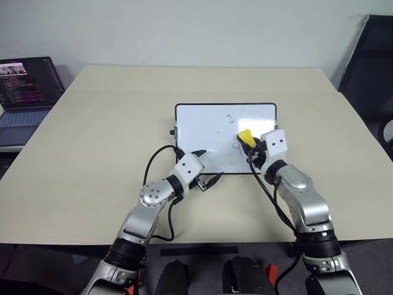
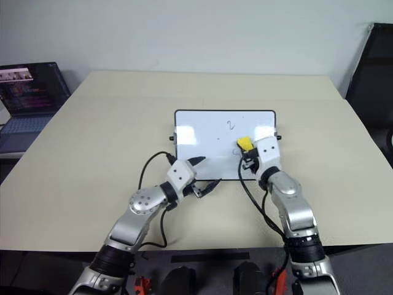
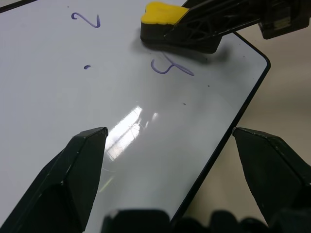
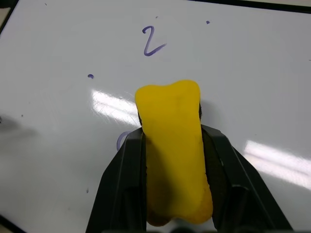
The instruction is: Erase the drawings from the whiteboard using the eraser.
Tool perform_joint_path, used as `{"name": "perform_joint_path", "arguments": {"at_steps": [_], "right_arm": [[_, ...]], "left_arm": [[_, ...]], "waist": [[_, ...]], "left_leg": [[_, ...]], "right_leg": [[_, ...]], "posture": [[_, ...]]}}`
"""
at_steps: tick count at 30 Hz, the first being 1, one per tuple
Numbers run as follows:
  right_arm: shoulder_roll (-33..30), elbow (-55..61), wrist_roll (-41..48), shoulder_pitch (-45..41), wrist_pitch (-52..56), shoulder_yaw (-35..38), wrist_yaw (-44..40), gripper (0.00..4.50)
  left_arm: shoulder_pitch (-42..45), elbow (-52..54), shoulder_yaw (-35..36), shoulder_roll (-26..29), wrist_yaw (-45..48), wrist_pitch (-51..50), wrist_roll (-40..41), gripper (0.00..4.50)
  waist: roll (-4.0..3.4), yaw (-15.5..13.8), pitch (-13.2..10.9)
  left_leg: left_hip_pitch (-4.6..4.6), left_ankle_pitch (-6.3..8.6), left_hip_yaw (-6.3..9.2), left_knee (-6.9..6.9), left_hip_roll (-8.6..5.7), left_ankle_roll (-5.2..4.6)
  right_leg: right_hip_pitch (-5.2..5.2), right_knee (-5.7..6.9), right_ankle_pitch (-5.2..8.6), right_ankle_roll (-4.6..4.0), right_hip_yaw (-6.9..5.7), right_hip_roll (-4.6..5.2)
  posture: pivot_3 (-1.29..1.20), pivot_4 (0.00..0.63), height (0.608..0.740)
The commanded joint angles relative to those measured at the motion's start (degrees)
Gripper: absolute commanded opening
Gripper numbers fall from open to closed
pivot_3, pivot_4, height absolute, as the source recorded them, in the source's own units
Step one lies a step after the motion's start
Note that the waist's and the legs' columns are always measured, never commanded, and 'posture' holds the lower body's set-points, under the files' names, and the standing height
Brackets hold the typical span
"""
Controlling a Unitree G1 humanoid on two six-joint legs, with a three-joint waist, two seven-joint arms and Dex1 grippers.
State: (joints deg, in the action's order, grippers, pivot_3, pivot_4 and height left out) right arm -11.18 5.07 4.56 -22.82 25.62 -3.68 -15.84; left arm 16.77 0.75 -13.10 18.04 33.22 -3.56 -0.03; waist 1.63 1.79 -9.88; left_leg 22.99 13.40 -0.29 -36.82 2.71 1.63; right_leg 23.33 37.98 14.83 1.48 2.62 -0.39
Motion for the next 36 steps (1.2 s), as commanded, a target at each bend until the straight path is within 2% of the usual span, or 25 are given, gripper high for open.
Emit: {"name": "perform_joint_path", "arguments": {"at_steps": [1, 7, 15, 27, 33, 36], "right_arm": [[-1.06, -3.22, -3.14, -2.58, -0.28, -1.29, 1.18, 1.19], [-2.25, -3.34, -4.32, -1.52, 1.09, -3.52, -1.2, 1.19], [-7.3, 1.46, -3.26, 4.38, 3.33, -8.27, -10.29, 1.19], [-8.18, -3.63, -6.71, 1.1, -0.37, 0.7, 1.03, 1.19], [-8.56, -1.84, -6.59, 3.04, -0.05, -0.65, -0.34, 1.19], [-9.13, 0.02, -5.37, 4.49, 1.24, -3.89, -4.91, 1.19]], "left_arm": [[1.19, 2.21, 0.54, 0.17, 0.04, 0.23, 0.02, 4.5], [0.91, 2.84, 0.82, 0.61, -0.01, -0.19, 0.21, 4.5], [-0.04, 4.0, 0.97, 0.69, -0.54, -1.05, 0.36, 4.5], [0.71, 2.97, 0.63, 0.5, -0.05, -0.76, 0.4, 4.5], [1.47, 2.16, 0.56, 0.5, 0.4, -0.55, 0.48, 4.5], [1.76, 1.81, 0.63, 0.47, 0.39, -0.43, 0.48, 4.5]], "waist": [[0.0, 0.07, 0.0], [0.01, 0.07, 0.02], [0.02, 0.12, 0.03], [0.09, -0.25, 0.07], [0.09, -0.32, 0.08], [0.1, -0.29, 0.08]], "left_leg": [[0.0, 0.0, -0.02, 0.01, 0.0, 0.0], [-0.15, -0.03, 0.02, -0.08, 0.0, -0.03], [-0.12, -0.03, 0.01, -0.02, 0.01, -0.04], [-0.13, -0.06, 0.04, -0.16, -0.05, -0.05], [-0.1, -0.06, 0.04, -0.14, -0.06, -0.05], [-0.1, -0.06, 0.03, -0.14, -0.06, -0.05]], "right_leg": [[0.0, -0.01, 0.0, 0.0, 0.02, 0.0], [-0.09, 0.12, -0.04, -0.05, 0.01, 0.0], [-0.09, 0.04, -0.03, -0.05, 0.02, 0.0], [-0.14, 0.07, -0.05, -0.05, 0.05, 0.02], [-0.14, 0.04, -0.06, -0.03, 0.05, 0.03], [-0.14, 0.02, -0.06, -0.03, 0.06, 0.03]], "posture": [[0.0, 0.15, 0.74], [0.0, 0.15, 0.74], [0.0, 0.15, 0.74], [0.0, 0.15, 0.74], [0.0, 0.15, 0.74], [0.0, 0.15, 0.74]]}}
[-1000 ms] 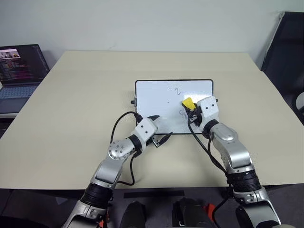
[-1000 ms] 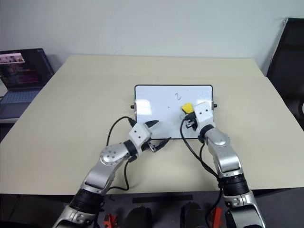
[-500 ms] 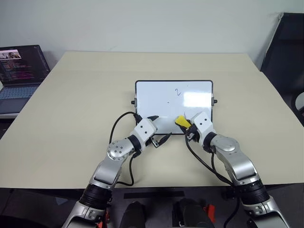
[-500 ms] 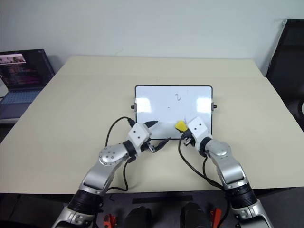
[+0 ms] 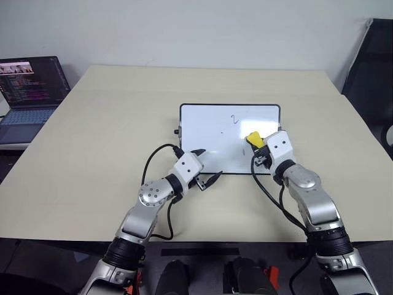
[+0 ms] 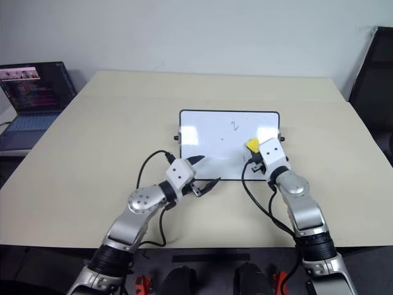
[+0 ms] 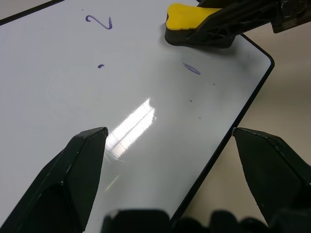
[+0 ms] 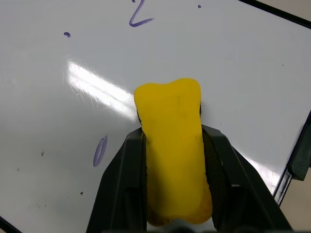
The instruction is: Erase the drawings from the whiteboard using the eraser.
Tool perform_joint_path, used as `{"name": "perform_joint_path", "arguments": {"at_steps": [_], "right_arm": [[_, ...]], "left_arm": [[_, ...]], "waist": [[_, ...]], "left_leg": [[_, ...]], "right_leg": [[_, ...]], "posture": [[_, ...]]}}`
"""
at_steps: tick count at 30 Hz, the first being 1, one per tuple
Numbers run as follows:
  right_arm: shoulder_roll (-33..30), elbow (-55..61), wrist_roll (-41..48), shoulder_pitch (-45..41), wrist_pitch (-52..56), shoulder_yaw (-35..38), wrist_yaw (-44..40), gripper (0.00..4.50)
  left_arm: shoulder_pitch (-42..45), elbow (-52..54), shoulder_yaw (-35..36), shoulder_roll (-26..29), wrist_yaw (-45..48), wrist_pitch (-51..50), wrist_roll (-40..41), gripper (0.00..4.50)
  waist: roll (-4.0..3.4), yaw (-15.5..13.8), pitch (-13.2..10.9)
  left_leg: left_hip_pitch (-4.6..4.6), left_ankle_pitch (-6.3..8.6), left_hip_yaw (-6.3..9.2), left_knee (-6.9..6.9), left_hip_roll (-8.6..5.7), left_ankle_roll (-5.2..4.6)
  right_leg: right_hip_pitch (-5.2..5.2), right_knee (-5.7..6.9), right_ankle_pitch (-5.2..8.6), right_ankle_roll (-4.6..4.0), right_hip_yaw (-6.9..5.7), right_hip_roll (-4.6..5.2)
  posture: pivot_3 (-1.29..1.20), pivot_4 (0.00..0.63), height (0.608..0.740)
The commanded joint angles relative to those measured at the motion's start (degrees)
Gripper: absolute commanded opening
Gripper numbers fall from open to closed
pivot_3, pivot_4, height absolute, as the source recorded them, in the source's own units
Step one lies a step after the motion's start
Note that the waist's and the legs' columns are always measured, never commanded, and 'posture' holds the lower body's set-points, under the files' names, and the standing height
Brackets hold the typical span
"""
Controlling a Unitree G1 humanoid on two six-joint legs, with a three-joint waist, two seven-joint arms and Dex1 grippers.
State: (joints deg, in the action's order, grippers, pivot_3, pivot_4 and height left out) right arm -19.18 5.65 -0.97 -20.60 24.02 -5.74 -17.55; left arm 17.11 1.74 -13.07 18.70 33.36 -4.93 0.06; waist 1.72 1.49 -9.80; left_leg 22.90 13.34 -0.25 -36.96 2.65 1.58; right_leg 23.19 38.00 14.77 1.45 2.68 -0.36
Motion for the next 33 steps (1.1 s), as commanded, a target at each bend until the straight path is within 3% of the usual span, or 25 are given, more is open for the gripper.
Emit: {"name": "perform_joint_path", "arguments": {"at_steps": [1, 5, 12, 26, 33], "right_arm": [[-1.31, 0.17, 0.47, 2.96, 3.97, -2.7, -4.36, 1.19], [-4.33, 2.01, 0.16, 5.71, 6.07, -5.93, -9.88, 1.19], [-5.17, 0.63, 0.05, 4.46, 6.42, -4.42, -11.04, 1.19], [3.56, -5.59, -0.72, -5.47, -3.14, -3.54, -4.66, 1.19], [3.94, -3.87, 1.21, -4.8, -6.38, -0.42, -3.54, 1.19]], "left_arm": [[1.5, 0.66, 0.61, -0.2, 0.24, 1.03, 0.37, 4.5], [1.99, -0.26, 0.76, -0.16, 0.09, 1.42, 0.28, 4.5], [1.29, 0.09, 0.98, 0.29, 0.02, 1.25, 0.38, 4.5], [2.77, -0.94, 0.83, -0.13, -0.12, 1.48, 0.19, 4.5], [2.85, -1.17, 0.78, -0.29, -0.32, 1.58, 0.16, 4.5]], "waist": [[0.01, 0.05, 0.01], [0.01, 0.35, 0.01], [0.02, 0.54, 0.02], [0.03, 1.28, 0.0], [0.02, 1.16, -0.04]], "left_leg": [[0.0, 0.0, 0.0, 0.01, 0.0, 0.0], [-0.02, 0.0, 0.02, 0.05, 0.04, 0.0], [-0.09, 0.0, 0.02, 0.03, 0.05, 0.0], [-0.15, -0.08, -0.02, 0.01, 0.0, -0.12], [0.07, -0.06, 0.02, 0.23, -0.01, -0.11]], "right_leg": [[0.0, -0.01, 0.0, 0.0, 0.0, 0.0], [0.01, 0.0, 0.0, 0.0, -0.03, -0.02], [0.0, 0.05, 0.01, -0.02, -0.01, -0.04], [0.04, 0.04, -0.07, -0.16, 0.14, -0.06], [0.21, -0.07, -0.13, 0.02, 0.07, -0.06]], "posture": [[0.0, 0.15, 0.74], [0.0, 0.15, 0.74], [0.0, 0.15, 0.74], [0.0, 0.15, 0.74], [0.0, 0.15, 0.74]]}}
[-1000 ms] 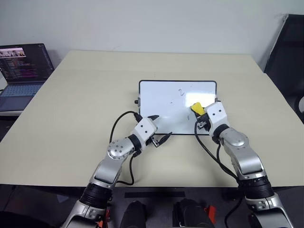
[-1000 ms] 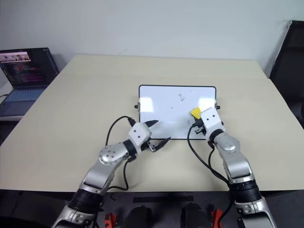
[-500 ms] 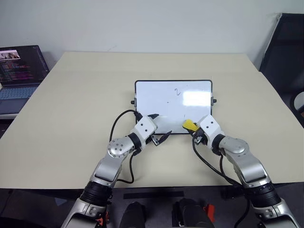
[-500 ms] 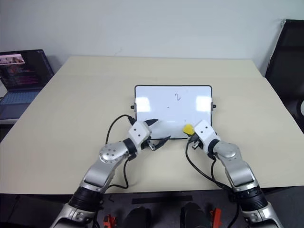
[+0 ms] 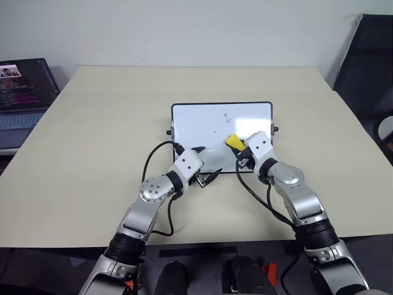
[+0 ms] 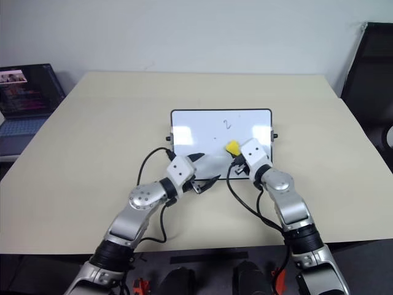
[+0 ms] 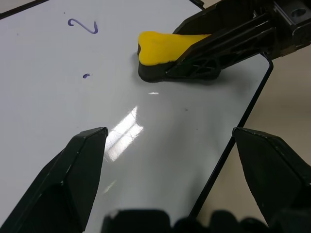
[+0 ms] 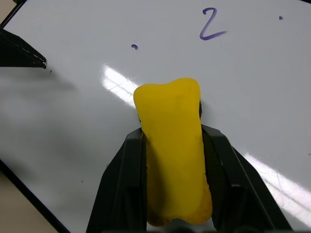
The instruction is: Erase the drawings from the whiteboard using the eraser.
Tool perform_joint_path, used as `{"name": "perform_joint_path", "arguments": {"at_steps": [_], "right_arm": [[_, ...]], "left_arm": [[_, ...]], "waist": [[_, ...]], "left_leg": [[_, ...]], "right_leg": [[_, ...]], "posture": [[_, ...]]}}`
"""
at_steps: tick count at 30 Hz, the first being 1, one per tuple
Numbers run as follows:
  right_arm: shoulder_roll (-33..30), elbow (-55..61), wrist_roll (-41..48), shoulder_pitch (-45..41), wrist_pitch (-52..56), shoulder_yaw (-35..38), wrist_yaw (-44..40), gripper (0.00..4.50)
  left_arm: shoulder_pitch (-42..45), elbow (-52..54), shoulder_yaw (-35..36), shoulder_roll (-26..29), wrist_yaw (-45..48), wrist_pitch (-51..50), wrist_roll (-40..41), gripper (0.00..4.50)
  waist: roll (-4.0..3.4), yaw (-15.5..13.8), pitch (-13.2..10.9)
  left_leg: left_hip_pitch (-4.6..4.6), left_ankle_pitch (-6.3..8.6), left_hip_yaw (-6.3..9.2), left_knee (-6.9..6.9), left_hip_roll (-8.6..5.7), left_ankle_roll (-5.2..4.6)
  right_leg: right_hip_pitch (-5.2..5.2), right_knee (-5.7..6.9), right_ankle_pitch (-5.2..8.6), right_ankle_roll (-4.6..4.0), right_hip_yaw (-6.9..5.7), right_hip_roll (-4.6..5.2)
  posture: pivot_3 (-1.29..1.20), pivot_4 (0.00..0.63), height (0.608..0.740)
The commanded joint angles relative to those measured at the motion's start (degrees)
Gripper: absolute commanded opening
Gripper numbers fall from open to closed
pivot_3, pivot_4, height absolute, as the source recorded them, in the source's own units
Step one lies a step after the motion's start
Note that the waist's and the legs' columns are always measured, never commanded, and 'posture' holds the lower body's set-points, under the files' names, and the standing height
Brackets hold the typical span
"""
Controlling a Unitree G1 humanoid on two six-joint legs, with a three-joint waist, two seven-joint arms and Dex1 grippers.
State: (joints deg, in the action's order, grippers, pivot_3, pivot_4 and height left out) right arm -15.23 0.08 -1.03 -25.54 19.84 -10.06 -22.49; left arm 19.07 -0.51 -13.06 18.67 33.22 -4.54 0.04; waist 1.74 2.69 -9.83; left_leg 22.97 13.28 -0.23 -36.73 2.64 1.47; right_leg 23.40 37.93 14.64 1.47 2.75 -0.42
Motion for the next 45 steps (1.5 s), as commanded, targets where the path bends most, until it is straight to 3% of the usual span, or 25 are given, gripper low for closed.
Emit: {"name": "perform_joint_path", "arguments": {"at_steps": [1, 9, 12, 19, 28, 33, 45], "right_arm": [[-0.11, 2.65, 2.11, 0.41, -3.16, 4.81, 1.25, 1.19], [-1.24, 8.1, 5.13, 1.98, -3.89, 8.74, 0.07, 1.19], [-1.18, 7.04, 4.49, 0.17, -3.22, 8.53, 0.8, 1.19], [0.51, -5.23, 2.92, -10.23, -6.62, 6.83, 1.31, 1.19], [0.39, -19.86, -1.27, -18.76, -9.32, 5.96, 3.82, 1.19], [1.52, -20.29, -2.63, -17.74, -8.81, 3.18, 2.36, 1.19], [1.09, -8.39, -2.35, -7.46, -0.54, -5.01, -8.48, 1.19]], "left_arm": [[0.86, 1.09, 0.79, -0.3, -0.23, 1.21, 0.18, 4.5], [1.24, 1.43, 1.62, -0.69, -0.8, 1.83, 0.7, 4.5], [3.6, 0.23, 5.26, -2.37, -4.26, 1.26, 2.1, 4.5], [7.89, -5.1, 6.84, -2.4, -6.02, 3.07, 0.92, 4.5], [6.21, -3.57, 5.35, -2.82, -4.31, 3.12, 1.27, 4.5], [5.68, -2.35, 4.99, -2.94, -4.39, 2.61, 1.11, 4.5], [3.65, -0.25, 5.39, -1.85, -4.67, 1.34, 1.19, 4.5]], "waist": [[-0.01, -0.16, -0.03], [-0.02, -0.69, -0.09], [0.02, -0.82, -0.15], [0.0, -0.74, -0.18], [0.01, -0.99, -0.2], [0.0, -0.9, -0.19], [-0.01, -0.7, -0.18]], "left_leg": [[0.0, 0.0, 0.02, 0.0, 0.0, 0.0], [0.01, 0.0, 0.02, 0.06, 0.0, 0.0], [0.01, 0.0, 0.04, 0.07, 0.01, 0.0], [-0.01, 0.0, 0.03, 0.07, 0.01, 0.0], [0.16, 0.0, 0.03, 0.18, 0.0, 0.01], [0.05, 0.0, 0.02, 0.17, 0.01, 0.0], [-0.06, -0.01, 0.04, 0.09, 0.06, 0.0]], "right_leg": [[0.0, 0.01, 0.0, 0.0, -0.01, 0.0], [0.02, -0.02, 0.03, -0.05, -0.04, -0.01], [0.03, 0.0, 0.04, -0.06, -0.05, -0.01], [0.04, 0.03, 0.03, -0.06, -0.04, -0.06], [0.16, -0.07, -0.08, -0.29, -0.07, -0.01], [0.13, 0.03, -0.03, -0.22, -0.05, -0.02], [0.05, 0.13, 0.04, -0.1, -0.04, -0.08]], "posture": [[0.0, 0.15, 0.74], [0.0, 0.15, 0.74], [0.0, 0.15, 0.74], [0.0, 0.15, 0.74], [0.0, 0.15, 0.74], [0.0, 0.15, 0.74], [0.0, 0.15, 0.74]]}}
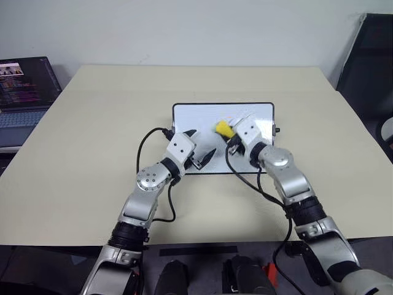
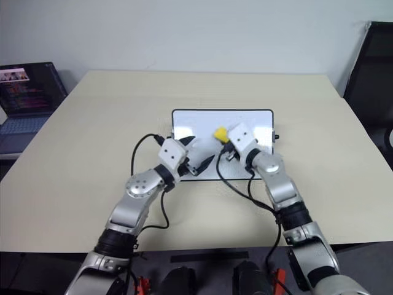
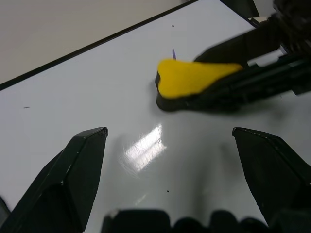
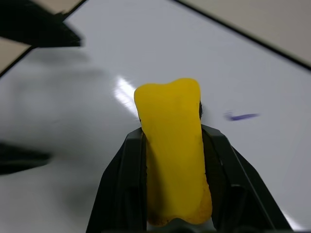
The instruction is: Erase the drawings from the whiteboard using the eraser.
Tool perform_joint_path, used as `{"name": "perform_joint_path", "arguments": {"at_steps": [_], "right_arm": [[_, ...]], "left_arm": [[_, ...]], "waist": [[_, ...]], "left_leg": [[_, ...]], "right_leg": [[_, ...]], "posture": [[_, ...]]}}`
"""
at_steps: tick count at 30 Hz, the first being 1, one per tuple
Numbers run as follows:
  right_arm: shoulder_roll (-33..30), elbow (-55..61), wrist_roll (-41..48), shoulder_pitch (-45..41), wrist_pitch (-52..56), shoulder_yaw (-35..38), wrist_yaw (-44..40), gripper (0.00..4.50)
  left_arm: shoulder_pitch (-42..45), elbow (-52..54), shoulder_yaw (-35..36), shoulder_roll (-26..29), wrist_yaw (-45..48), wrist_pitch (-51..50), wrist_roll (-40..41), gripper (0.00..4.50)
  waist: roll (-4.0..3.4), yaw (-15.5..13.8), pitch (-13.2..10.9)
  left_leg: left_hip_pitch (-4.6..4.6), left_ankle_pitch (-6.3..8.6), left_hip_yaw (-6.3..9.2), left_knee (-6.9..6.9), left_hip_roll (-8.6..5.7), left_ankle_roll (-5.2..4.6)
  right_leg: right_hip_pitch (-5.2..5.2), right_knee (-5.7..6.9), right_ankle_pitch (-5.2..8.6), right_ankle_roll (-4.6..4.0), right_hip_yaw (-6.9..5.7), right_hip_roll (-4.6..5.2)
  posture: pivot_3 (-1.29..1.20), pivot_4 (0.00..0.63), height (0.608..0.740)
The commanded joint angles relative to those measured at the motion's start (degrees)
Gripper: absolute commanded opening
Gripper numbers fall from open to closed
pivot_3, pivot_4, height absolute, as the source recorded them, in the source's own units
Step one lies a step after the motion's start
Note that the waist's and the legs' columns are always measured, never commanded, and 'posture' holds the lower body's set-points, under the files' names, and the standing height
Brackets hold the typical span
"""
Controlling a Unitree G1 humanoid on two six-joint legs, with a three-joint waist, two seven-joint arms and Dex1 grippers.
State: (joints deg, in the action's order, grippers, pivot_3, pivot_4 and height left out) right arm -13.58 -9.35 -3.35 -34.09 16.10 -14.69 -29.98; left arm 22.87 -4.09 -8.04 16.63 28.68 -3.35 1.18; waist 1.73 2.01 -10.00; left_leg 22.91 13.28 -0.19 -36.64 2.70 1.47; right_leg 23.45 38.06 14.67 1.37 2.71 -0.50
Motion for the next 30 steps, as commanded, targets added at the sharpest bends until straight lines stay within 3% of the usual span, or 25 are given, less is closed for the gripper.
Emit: {"name": "perform_joint_path", "arguments": {"at_steps": [1, 7, 14, 20, 30], "right_arm": [[-0.39, 1.18, 0.09, 0.88, 3.46, 0.56, -0.13, 1.19], [0.58, -3.27, 0.07, -3.86, -0.13, 8.55, 10.01, 1.19], [0.58, -5.78, -0.65, -6.53, -6.98, 13.06, 18.11, 1.19], [0.31, -5.24, -1.31, -4.49, -3.41, 10.72, 16.82, 1.19], [-2.06, -1.01, -2.12, -0.51, -1.35, 2.7, 5.45, 1.19]], "left_arm": [[-0.46, 3.54, 0.22, 0.17, -0.03, -0.02, 0.06, 4.5], [-1.66, 5.15, -0.02, 0.13, 0.22, -0.99, 0.17, 4.5], [-1.72, 5.58, 0.09, 0.28, 0.24, -1.6, 0.1, 4.5], [-0.95, 5.07, 0.07, 0.3, 0.61, -1.76, 0.13, 4.5], [-1.26, 5.38, -0.06, 0.24, 0.95, -2.02, 0.12, 4.5]], "waist": [[0.0, -0.06, 0.0], [0.0, -0.17, -0.01], [0.02, -0.35, -0.02], [0.02, -0.28, -0.02], [0.01, 0.04, -0.01]], "left_leg": [[0.01, 0.0, 0.0, -0.02, 0.0, 0.0], [0.01, -0.01, 0.04, -0.24, -0.02, 0.0], [0.1, 0.0, -0.01, -0.15, -0.04, 0.01], [0.1, 0.0, 0.03, 0.02, -0.01, 0.0], [-0.03, -0.01, 0.01, -0.05, 0.0, 0.0]], "right_leg": [[0.0, 0.01, 0.0, 0.0, -0.01, 0.0], [-0.07, 0.05, -0.08, -0.04, -0.03, 0.01], [-0.04, -0.1, -0.09, -0.01, 0.0, 0.03], [0.05, -0.06, -0.04, -0.08, -0.03, 0.02], [-0.03, 0.01, -0.04, -0.06, -0.01, -0.01]], "posture": [[0.0, 0.15, 0.74], [0.0, 0.15, 0.74], [0.0, 0.15, 0.74], [0.0, 0.15, 0.74], [0.0, 0.15, 0.74]]}}
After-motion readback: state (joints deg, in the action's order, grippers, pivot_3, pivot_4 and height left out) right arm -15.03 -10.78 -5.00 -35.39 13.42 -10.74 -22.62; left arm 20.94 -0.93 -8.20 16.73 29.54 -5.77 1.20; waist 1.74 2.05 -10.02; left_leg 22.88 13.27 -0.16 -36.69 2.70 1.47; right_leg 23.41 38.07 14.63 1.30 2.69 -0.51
